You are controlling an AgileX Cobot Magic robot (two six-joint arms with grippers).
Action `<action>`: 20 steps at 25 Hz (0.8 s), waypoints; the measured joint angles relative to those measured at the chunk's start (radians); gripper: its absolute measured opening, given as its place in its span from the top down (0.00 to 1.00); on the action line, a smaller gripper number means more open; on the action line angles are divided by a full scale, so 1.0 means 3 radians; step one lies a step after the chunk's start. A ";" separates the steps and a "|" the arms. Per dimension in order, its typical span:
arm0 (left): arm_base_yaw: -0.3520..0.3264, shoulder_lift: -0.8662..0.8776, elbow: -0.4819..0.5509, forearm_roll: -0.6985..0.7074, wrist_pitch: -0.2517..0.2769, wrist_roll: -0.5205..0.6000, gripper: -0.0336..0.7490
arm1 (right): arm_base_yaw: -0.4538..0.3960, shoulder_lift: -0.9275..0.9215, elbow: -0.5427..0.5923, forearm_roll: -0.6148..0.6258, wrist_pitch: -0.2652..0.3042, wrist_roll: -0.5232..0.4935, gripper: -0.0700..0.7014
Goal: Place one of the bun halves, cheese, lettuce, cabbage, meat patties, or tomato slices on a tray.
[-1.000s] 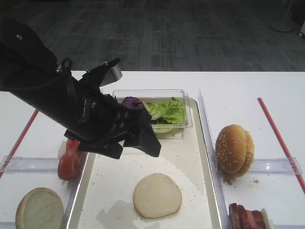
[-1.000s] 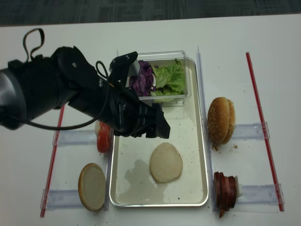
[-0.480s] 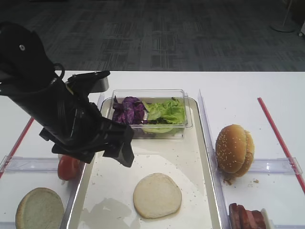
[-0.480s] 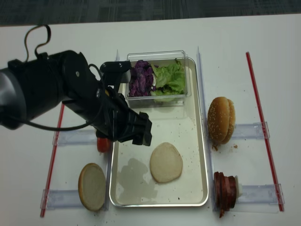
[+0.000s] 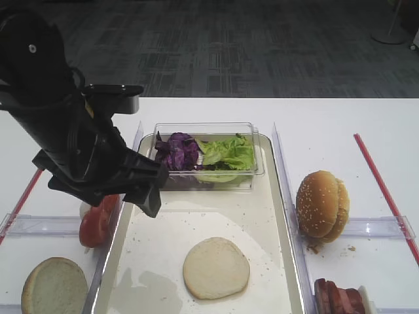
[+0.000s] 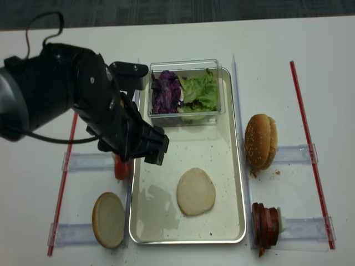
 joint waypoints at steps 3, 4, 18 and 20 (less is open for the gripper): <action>0.0000 0.0000 -0.0035 0.0197 0.0071 -0.0127 0.22 | 0.0000 0.0000 0.0000 0.0000 0.0000 0.0000 0.03; 0.0000 0.0000 -0.0035 0.0256 0.0104 -0.0169 0.22 | 0.0000 0.0000 0.0000 0.0000 0.0000 0.0000 0.03; 0.0000 0.0000 -0.0035 0.0635 0.0282 -0.0359 0.22 | 0.0000 0.0000 0.0000 0.0000 0.0000 0.0000 0.03; 0.0000 0.0000 -0.0035 0.0637 0.0282 -0.0359 0.22 | 0.0000 0.0000 0.0000 0.0000 0.0000 0.0000 0.03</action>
